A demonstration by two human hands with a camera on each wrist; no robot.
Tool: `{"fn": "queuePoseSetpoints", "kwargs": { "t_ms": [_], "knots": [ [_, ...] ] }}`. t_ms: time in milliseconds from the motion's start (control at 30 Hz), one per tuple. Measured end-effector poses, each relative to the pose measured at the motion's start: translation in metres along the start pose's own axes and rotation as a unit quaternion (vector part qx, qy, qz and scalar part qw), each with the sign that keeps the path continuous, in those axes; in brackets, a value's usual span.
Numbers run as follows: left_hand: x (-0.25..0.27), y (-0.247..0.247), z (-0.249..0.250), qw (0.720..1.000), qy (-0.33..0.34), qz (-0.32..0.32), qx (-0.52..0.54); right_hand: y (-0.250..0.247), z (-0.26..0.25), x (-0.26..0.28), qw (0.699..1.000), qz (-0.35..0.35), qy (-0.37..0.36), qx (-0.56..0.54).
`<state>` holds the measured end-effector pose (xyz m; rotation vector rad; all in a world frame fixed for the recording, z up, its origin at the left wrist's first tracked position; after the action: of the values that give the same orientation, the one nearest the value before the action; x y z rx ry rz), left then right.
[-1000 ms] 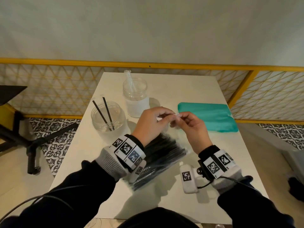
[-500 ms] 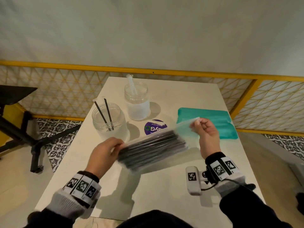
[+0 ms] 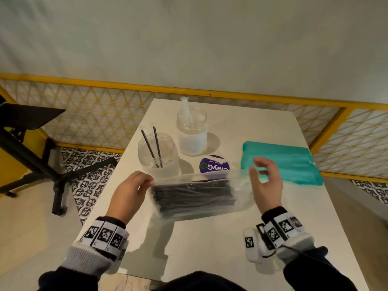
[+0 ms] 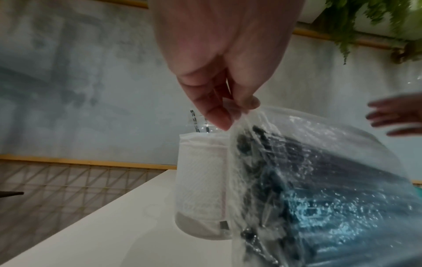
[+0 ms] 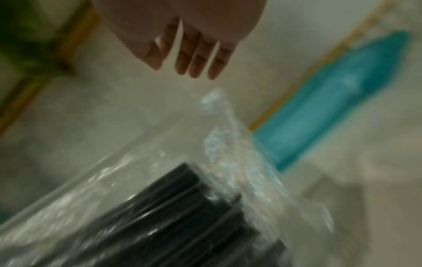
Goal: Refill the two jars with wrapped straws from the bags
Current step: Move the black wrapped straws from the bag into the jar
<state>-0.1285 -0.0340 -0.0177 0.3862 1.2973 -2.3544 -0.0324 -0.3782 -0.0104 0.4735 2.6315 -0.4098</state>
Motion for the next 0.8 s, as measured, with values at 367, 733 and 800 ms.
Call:
{"fn": "queuePoseSetpoints", "kwargs": {
  "t_ms": [367,733,800],
  "knots": [
    [-0.007,-0.019,-0.045,0.998,-0.035,-0.037,0.043,0.142,-0.036,0.072,0.87,-0.415,-0.099,0.248],
    [-0.003,-0.003,-0.031,0.991,-0.011,-0.08,0.109,0.214,-0.049,0.122,0.748,-0.526,-0.197,0.353],
    [-0.003,-0.008,-0.038,0.991,-0.017,-0.077,0.106,0.212,-0.045,0.121,0.736,-0.529,-0.203,0.371]
  ]
}}
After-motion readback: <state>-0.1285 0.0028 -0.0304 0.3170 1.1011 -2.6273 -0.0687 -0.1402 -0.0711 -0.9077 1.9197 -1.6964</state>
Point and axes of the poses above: each hand's wrist, its own x-axis away from the middle knuckle, its own y-axis out of the palm, z = x × y, the point moved 8 cm from there along -x, towards the middle knuckle, and after that the axes turned 9 degrees about z, right-handed, at the moved point
